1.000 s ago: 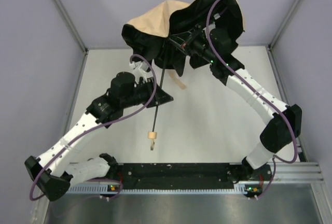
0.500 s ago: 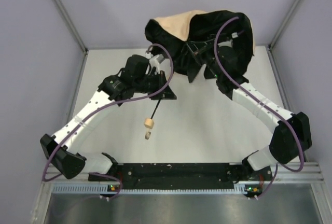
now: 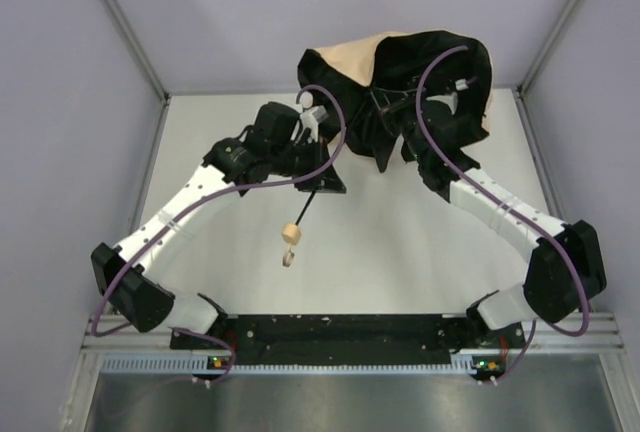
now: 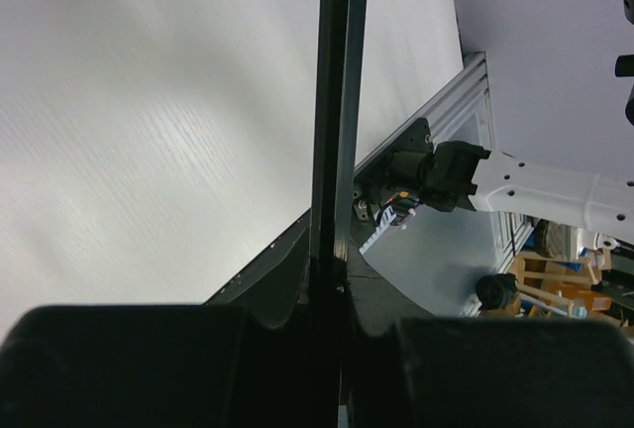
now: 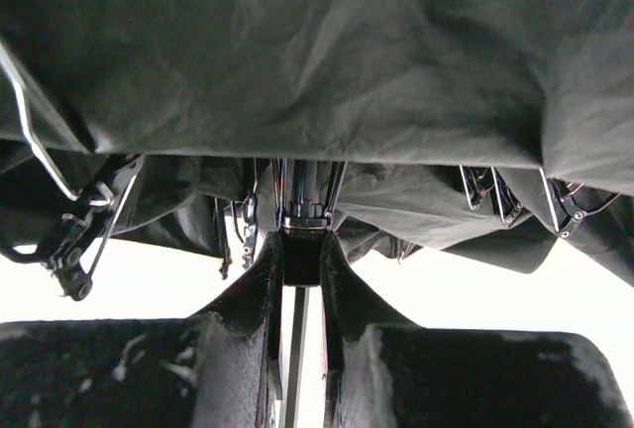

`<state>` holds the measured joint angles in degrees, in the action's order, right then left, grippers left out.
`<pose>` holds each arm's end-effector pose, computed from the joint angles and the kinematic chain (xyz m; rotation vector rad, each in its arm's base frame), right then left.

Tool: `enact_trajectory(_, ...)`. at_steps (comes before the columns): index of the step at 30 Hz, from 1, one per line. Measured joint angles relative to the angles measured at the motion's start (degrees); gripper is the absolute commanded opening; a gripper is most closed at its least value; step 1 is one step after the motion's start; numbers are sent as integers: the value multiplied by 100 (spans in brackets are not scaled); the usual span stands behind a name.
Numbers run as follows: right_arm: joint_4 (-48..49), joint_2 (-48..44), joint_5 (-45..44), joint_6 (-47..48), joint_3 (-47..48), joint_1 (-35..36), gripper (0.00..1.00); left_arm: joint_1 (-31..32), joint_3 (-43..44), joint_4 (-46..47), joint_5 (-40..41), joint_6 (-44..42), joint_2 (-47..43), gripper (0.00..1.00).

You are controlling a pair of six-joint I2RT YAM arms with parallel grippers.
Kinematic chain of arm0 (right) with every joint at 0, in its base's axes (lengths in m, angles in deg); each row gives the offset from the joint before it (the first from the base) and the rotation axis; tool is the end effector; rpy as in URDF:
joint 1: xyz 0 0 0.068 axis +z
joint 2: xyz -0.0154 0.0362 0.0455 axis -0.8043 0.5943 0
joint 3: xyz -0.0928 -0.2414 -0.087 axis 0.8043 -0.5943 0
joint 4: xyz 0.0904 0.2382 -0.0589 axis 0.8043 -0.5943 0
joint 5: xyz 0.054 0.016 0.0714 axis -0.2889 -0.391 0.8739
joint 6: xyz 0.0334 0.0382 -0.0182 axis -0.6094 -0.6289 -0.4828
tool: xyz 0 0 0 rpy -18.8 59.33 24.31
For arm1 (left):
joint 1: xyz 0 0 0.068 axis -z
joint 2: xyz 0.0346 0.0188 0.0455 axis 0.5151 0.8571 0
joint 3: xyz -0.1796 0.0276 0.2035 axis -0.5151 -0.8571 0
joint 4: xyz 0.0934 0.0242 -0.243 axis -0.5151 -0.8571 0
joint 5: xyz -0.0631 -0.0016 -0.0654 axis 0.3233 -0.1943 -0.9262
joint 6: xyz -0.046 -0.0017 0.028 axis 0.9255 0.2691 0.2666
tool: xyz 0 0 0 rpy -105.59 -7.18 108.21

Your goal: Put away the umbrella

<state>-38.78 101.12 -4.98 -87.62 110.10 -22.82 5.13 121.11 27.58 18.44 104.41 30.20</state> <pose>0.2986 0.1690 0.3537 0.7838 1.5416 1.2290 0.2335 -0.1901 0.3783 0.2354 2.4537 -1.1600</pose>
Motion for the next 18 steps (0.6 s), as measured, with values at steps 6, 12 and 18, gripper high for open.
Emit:
enact_trajectory(6,-256,-118,341,98,-24,125,0,-46,310,284,382,116,354,0)
enact_trajectory(12,-509,-820,1703,308,-168,789,0,-428,754,1287,1419,332,1038,0)
enact_trajectory(18,-1228,-713,2476,651,391,192,38,-345,-59,1945,1541,267,463,0)
